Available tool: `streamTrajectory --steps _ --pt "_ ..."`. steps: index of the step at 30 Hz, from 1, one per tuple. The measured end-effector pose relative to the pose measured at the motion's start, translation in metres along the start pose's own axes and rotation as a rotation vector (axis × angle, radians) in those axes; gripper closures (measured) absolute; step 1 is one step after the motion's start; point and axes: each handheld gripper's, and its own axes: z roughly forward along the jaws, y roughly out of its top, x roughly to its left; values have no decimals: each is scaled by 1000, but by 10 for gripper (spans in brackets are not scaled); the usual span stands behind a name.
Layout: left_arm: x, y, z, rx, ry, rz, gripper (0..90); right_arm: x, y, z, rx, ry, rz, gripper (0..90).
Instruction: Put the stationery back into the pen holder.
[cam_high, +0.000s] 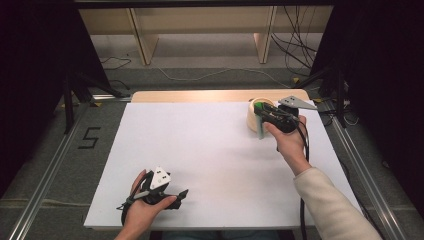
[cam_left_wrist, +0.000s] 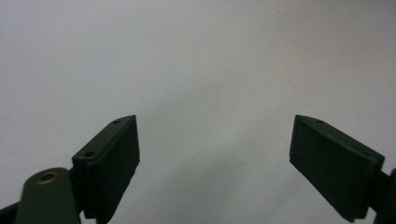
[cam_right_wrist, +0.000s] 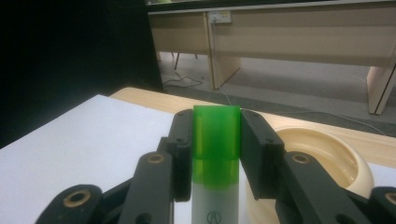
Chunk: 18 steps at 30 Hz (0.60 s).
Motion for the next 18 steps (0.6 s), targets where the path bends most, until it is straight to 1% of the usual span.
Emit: streamTrajectory --steps 7,9,10,18 --pt "0 0 0 1 0 0 158 -5 6 3 -2 -12 11 674" --pt "0 0 0 1 0 1 158 -7 7 4 -5 -15 6 674" --pt "0 0 0 1 0 1 158 -7 8 4 -4 -16 12 674" --pt "0 0 0 0 -1 -2 158 -12 13 8 -10 -30 15 674"
